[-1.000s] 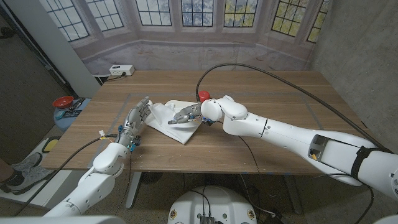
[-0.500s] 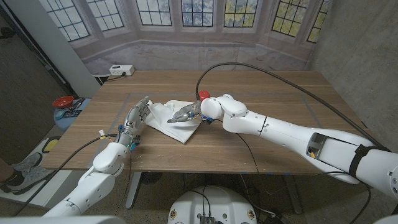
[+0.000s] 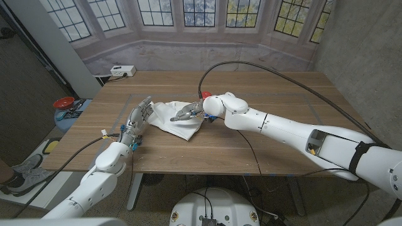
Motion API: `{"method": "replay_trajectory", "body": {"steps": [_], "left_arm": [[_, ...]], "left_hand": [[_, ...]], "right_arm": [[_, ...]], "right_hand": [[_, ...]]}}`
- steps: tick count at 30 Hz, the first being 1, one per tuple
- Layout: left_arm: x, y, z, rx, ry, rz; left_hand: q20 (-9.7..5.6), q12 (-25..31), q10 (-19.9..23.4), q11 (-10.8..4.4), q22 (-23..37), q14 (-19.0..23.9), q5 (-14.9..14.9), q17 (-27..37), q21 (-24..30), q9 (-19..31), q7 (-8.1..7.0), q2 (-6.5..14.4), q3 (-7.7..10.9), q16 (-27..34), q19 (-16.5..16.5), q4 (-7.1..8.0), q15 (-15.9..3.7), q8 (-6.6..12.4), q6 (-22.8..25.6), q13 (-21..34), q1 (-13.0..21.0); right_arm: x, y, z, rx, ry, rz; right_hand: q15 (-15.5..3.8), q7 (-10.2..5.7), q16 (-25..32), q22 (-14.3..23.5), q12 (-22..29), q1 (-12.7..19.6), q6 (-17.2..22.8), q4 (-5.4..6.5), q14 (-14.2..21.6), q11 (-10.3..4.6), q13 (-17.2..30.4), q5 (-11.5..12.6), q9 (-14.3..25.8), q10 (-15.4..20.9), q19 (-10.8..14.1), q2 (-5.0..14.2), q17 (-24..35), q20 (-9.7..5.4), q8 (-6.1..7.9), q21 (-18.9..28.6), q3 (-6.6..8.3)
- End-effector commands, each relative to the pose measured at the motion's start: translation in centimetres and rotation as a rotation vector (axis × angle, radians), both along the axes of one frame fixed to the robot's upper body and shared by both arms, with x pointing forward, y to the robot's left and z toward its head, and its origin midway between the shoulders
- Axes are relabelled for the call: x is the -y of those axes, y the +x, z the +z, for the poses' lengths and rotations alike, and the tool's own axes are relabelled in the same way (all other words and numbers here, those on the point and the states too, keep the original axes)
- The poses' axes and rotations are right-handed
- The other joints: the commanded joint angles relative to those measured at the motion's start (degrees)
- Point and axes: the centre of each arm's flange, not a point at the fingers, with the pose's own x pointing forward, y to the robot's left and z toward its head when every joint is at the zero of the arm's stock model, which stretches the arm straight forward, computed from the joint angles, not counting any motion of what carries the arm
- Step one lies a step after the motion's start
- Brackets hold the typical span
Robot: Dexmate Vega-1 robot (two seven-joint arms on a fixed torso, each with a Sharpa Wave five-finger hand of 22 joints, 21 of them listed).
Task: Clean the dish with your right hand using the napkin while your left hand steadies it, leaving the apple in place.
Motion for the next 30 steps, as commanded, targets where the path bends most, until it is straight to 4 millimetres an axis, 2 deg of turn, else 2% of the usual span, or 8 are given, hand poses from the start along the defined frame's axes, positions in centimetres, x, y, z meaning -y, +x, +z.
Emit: {"method": "replay_trajectory", "body": {"steps": [1,8,9,18,30], "left_arm": [[0.4,0.9,0.6,-0.001,0.004,-0.008],[0.6,1.2,0.8,-0.003,0.008,-0.011],[0.6,1.3,0.9,-0.003,0.009,-0.011],[0.8,1.3,1.0,-0.004,0.011,-0.011],[1.3,1.1,0.6,-0.008,0.008,-0.015]], "left_hand": [[0.17,0.2,0.2,0.26,0.1,0.0,-0.1,0.1,0.0,0.2,0.0,0.1,0.24,0.0,0.0,-0.23,0.17,0.27,0.5,0.3,0.6],[0.19,0.2,0.3,0.25,0.1,0.0,-0.1,0.1,0.0,0.2,-0.01,0.1,0.26,0.0,0.1,-0.28,0.11,0.29,0.6,0.3,0.6],[0.18,0.2,0.3,0.25,0.1,0.0,-0.1,0.1,0.0,0.2,-0.02,0.0,0.26,0.0,0.1,-0.28,0.12,0.3,0.6,0.3,0.6],[0.18,0.2,0.3,0.24,0.1,0.1,-0.1,0.1,0.0,0.2,-0.07,0.0,0.25,0.0,0.1,-0.25,0.14,0.29,0.7,0.3,0.5],[0.18,0.3,0.4,0.22,0.1,0.2,-0.1,0.2,0.0,0.2,-0.06,0.0,0.28,0.1,0.1,-0.22,0.19,0.28,0.8,0.3,0.4]], "right_arm": [[1.2,1.5,0.6,-0.006,-0.003,-0.038],[2.1,2.2,1.1,-0.004,0.009,-0.065],[2.2,2.3,1.1,-0.003,0.009,-0.069],[2.9,2.7,1.5,-0.007,0.018,-0.084],[3.7,2.5,1.0,-0.019,0.025,-0.087]], "right_hand": [[0.13,-0.07,0.3,0.1,0.4,0.1,0.8,-0.06,0.4,0.07,0.1,0.2,0.1,0.5,0.9,0.69,0.1,0.35,0.13,0.4,0.48],[0.23,0.14,0.3,0.1,0.4,0.1,0.9,-0.08,0.5,0.21,0.1,0.3,0.1,0.5,1.0,0.69,0.1,0.35,0.12,0.3,0.54],[0.17,0.12,0.2,0.1,0.4,0.1,0.9,-0.08,0.5,0.57,0.1,0.3,0.1,0.6,1.1,0.69,0.1,0.38,0.09,0.3,0.57],[0.21,0.06,0.2,0.1,0.3,0.0,1.0,-0.08,0.6,0.22,0.1,0.3,0.1,0.6,1.2,0.72,0.1,0.39,0.05,0.2,0.66],[0.33,0.02,0.2,0.1,0.2,0.0,1.2,-0.11,0.8,0.31,0.1,0.4,0.1,0.5,1.4,0.71,0.2,0.42,0.03,0.1,0.75]]}}
